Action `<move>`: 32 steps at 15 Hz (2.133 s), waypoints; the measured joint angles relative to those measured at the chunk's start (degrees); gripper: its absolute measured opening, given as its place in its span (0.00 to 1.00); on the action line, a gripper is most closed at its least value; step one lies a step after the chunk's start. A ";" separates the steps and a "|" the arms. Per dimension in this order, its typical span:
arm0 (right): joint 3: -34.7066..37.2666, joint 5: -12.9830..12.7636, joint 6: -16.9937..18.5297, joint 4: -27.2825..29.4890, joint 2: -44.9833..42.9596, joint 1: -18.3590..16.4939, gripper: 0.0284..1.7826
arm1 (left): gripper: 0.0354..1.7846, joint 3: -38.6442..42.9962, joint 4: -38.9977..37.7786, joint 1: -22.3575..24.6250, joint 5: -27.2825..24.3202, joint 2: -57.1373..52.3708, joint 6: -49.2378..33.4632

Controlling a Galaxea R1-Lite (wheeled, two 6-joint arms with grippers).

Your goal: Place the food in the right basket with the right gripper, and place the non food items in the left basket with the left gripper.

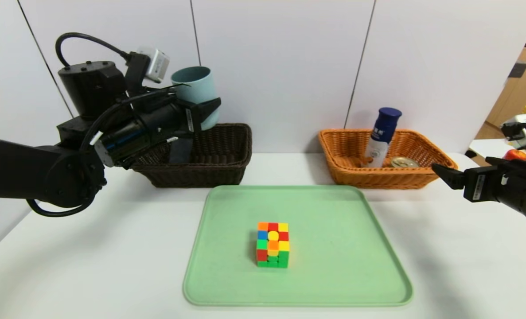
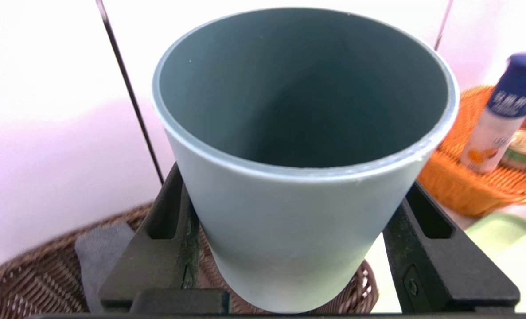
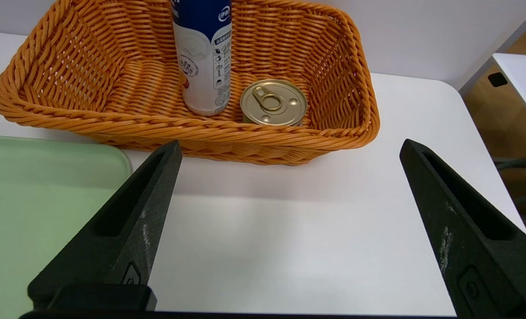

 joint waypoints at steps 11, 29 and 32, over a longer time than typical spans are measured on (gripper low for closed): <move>3.00 -0.09 1.52 -2.50 -1.74 -0.17 0.95 | 0.62 -25.61 37.49 2.06 3.56 13.51 6.42; 3.75 0.06 1.41 -2.45 -2.88 -0.30 0.95 | 0.84 -33.66 43.85 2.72 7.08 20.53 7.24; 3.78 0.09 1.44 -2.47 -2.88 -0.74 0.95 | 0.87 -32.44 36.90 2.30 7.06 18.77 6.28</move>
